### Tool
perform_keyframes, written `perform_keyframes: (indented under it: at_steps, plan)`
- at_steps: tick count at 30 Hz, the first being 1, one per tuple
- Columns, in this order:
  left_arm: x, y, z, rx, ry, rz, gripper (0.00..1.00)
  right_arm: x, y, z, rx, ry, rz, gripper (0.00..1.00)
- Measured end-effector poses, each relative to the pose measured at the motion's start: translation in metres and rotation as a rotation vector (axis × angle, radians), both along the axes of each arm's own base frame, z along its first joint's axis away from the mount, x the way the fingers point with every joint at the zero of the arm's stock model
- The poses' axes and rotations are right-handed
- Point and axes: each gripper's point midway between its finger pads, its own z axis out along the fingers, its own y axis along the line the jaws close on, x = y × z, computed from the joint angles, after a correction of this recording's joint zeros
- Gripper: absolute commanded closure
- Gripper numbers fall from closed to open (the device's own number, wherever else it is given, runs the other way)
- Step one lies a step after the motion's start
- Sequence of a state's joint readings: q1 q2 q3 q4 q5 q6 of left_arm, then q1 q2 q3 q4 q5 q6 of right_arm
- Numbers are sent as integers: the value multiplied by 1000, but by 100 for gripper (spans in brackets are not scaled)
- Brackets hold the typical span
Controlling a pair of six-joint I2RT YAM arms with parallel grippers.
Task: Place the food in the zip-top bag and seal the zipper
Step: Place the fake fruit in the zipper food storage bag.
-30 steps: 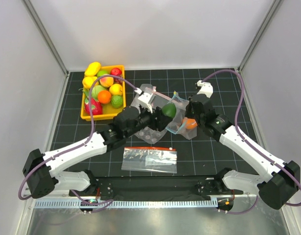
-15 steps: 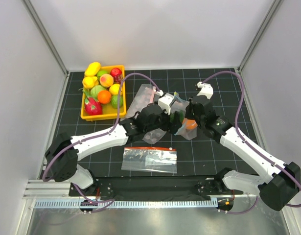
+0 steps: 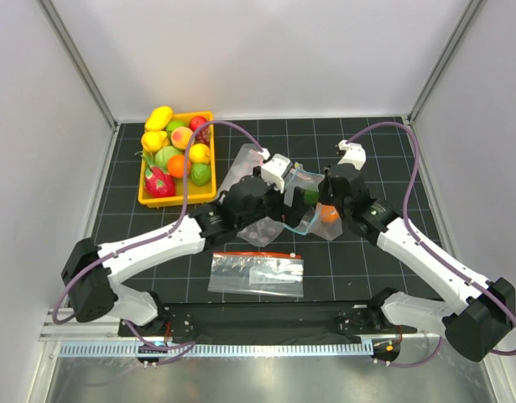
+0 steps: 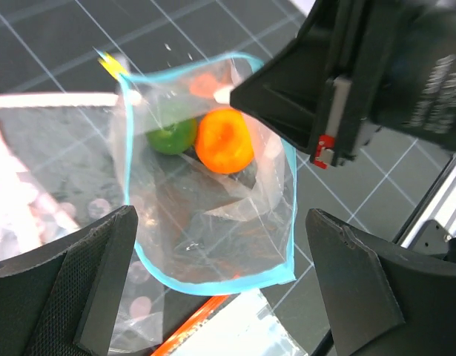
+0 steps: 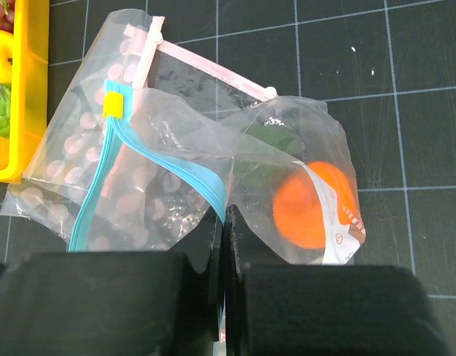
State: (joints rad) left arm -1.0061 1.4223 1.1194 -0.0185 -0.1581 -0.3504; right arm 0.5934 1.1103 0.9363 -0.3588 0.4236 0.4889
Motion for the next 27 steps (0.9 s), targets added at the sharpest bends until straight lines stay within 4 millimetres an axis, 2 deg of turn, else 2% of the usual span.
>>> perform_keyframes:
  at_steps: [6, 9, 12, 14, 17, 19, 22, 24, 27]
  plan:
    - [-2, 28, 36, -52, -81, 59, 0, 0, 0, 0, 0, 0, 0, 99]
    - [2, 47, 45, -60, -115, 133, 0, 0, 0, 0, 0, 0, 0, 99]
    - [15, 74, 49, -52, -138, 251, 0, 0, 0, 0, 1, 0, -1, 99]
    - [31, 100, 48, -43, -136, 371, 0, 0, 0, 0, 2, 1, -1, 99]
    - [64, 151, 37, -38, -92, 577, 0, 0, 0, 0, 3, 1, -2, 99]
    - [83, 190, 22, -26, -51, 711, 0, 0, 0, 0, 3, 1, -1, 99]
    - [99, 237, 1, 8, -2, 870, 0, 0, 0, 0, 3, 1, -1, 99]
    - [106, 257, -11, 33, 22, 946, 0, 0, 0, 0, 4, 0, -1, 99]
    - [118, 276, -34, 63, 69, 1026, 0, 0, 0, 0, 4, 1, -1, 99]
